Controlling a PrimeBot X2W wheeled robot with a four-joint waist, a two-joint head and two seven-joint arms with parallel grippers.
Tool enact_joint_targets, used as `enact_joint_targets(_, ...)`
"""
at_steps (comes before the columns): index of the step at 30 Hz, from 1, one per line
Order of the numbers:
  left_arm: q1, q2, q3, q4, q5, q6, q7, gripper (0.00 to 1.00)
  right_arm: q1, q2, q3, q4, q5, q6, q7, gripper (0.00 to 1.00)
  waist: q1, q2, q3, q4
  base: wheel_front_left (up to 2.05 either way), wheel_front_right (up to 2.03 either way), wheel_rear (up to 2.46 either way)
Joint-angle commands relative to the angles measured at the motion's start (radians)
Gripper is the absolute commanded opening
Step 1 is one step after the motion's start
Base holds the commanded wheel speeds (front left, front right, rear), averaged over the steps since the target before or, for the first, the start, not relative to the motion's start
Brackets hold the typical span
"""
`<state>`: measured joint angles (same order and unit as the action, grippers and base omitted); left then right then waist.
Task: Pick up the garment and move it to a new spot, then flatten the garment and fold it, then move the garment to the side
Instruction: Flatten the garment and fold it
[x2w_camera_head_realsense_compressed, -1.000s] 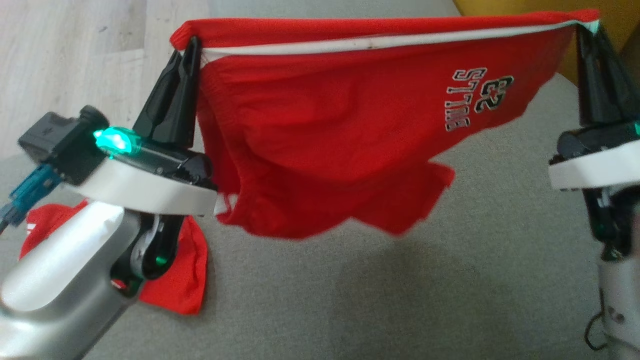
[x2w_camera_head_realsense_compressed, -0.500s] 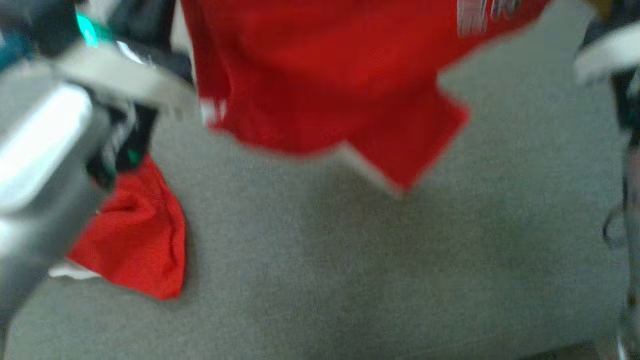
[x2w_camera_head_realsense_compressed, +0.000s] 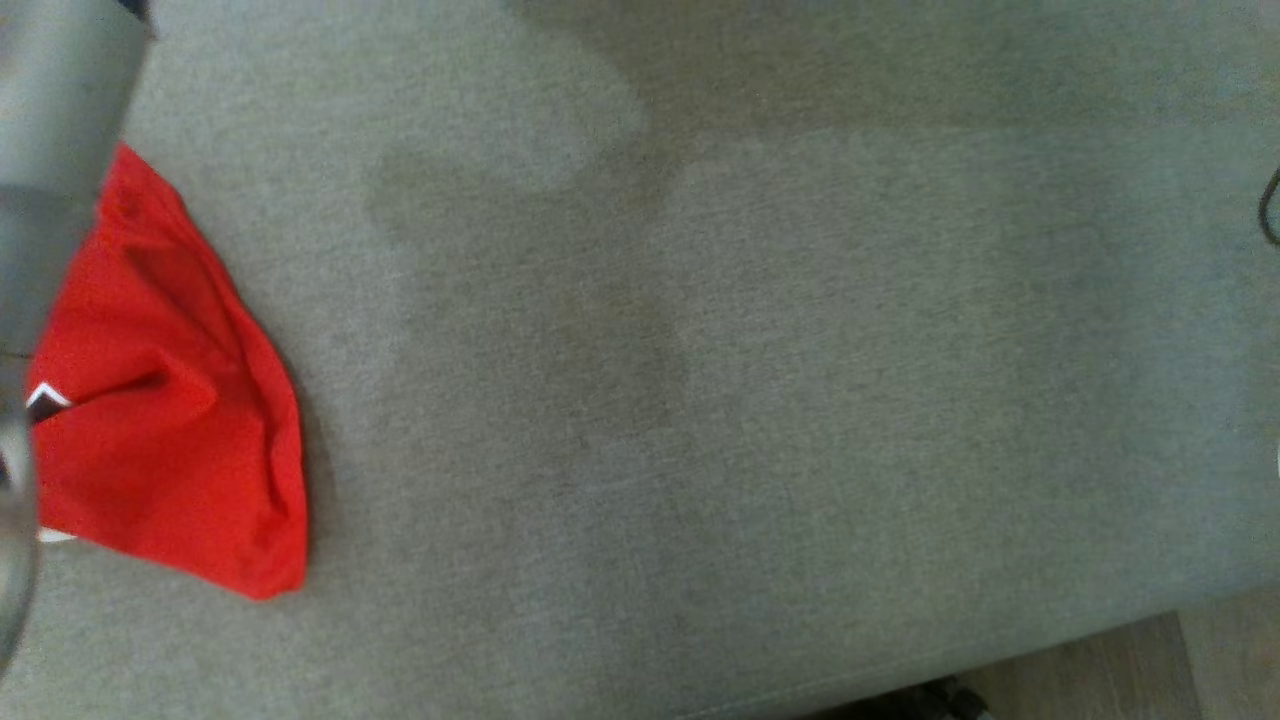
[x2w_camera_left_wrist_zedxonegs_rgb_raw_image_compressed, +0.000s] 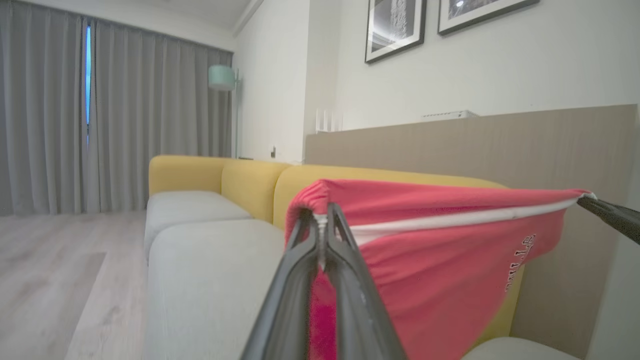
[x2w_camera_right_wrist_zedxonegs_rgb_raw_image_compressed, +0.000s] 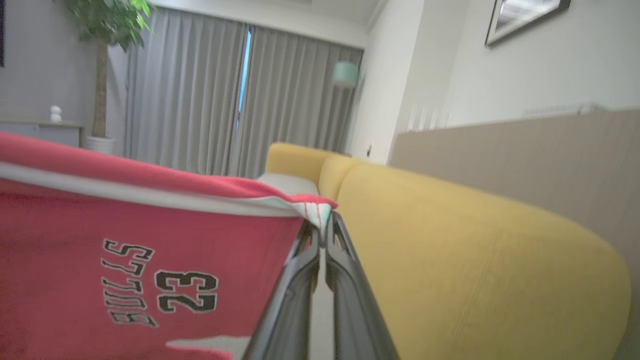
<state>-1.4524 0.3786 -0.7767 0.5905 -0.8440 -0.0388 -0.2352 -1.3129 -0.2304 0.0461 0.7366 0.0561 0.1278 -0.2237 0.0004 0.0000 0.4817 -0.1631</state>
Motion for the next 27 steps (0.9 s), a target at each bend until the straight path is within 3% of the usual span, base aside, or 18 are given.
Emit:
enact_joint_targets(1, -0.02, 0.025, 0.035, 0.025, 0.002, -0.015, -0.013, 0.0, -0.006, -0.002, -0.005, 0.023, -0.001, 0.003, -0.013, 0.0, -0.0004, 0.0, 0.028, 0.012, 0.0, 0.0, 0.0)
enact_joint_targets(9, 0.129, -0.045, -0.021, 0.115, 0.015, -0.07, -0.025, 0.0, 0.098, -0.022, 0.102, 0.223, 0.044, 0.003, -0.006, 0.0, -0.0004, 0.0, 0.016, 0.041, 0.0, 0.0, 0.0)
enact_joint_targets(15, 0.313, -0.039, -0.057, 0.086, 0.025, -0.088, -0.026, 0.0, 0.204, -0.071, 0.258, 0.302, 0.148, 0.003, 0.055, 0.0, -0.0004, 0.0, -0.044, 0.056, 0.0, 0.0, 0.0)
enact_joint_targets(20, 0.462, -0.015, -0.094, 0.019, 0.029, -0.091, -0.026, 0.0, 0.311, -0.144, 0.421, 0.257, 0.294, 0.003, 0.134, 0.0, -0.0004, 0.0, -0.102, 0.068, 0.0, 0.0, 0.0)
enact_joint_targets(27, 0.615, 0.0, -0.12, -0.046, 0.037, -0.091, -0.026, 0.0, 0.466, -0.299, 0.635, 0.095, 0.517, 0.003, 0.266, 0.0, -0.0004, 0.0, -0.182, 0.075, 0.0, 0.0, 0.0)
